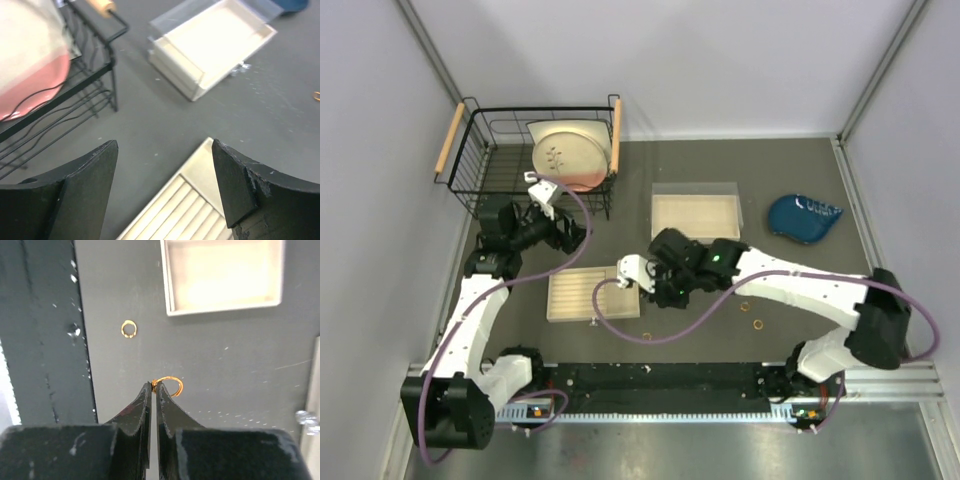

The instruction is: Organize the mixed jewelry

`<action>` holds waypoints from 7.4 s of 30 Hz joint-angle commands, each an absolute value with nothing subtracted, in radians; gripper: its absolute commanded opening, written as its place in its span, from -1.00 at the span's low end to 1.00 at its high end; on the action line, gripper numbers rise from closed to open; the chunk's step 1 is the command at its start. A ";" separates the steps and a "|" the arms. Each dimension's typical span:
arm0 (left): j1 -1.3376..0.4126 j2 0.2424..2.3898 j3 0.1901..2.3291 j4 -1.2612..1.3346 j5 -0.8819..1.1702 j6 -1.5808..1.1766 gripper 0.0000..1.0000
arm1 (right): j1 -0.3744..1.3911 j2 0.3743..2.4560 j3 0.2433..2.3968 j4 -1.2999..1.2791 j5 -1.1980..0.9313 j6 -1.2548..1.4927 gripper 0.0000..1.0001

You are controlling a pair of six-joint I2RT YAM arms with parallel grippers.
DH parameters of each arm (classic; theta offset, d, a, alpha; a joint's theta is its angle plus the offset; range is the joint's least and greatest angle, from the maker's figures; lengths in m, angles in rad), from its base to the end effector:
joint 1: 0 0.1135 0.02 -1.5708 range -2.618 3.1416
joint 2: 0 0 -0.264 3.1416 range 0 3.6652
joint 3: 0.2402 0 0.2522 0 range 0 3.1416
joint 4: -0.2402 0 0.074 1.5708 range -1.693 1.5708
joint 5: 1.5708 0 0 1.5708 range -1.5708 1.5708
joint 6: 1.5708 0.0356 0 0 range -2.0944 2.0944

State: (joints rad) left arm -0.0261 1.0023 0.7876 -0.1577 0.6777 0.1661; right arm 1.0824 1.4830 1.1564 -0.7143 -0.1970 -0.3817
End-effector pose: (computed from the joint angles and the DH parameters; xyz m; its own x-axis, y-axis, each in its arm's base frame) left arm 0.2241 -0.0282 0.3054 -0.2588 0.1356 -0.9564 0.6560 0.7514 -0.0710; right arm 0.1361 0.2710 0.2607 -0.0359 -0.8460 -0.5320 -0.9976 0.0621 -0.0315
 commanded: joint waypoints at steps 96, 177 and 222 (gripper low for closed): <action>-0.480 0.986 0.724 0.315 1.229 0.077 -1.00 | 0.790 1.569 1.839 -1.123 -0.846 -0.430 -0.46; 0.118 1.018 0.739 -0.414 0.301 0.555 0.11 | 0.931 1.655 1.640 -0.695 -0.160 -0.328 -1.00; -0.235 1.420 0.808 -0.594 0.236 0.744 -0.01 | 0.874 1.562 1.511 -0.667 -0.110 -0.298 -1.00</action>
State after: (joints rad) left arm -0.1848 1.3865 0.7506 -0.6212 0.2207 0.8101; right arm 0.8795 1.6176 1.5169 -0.6899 -0.1242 -0.3099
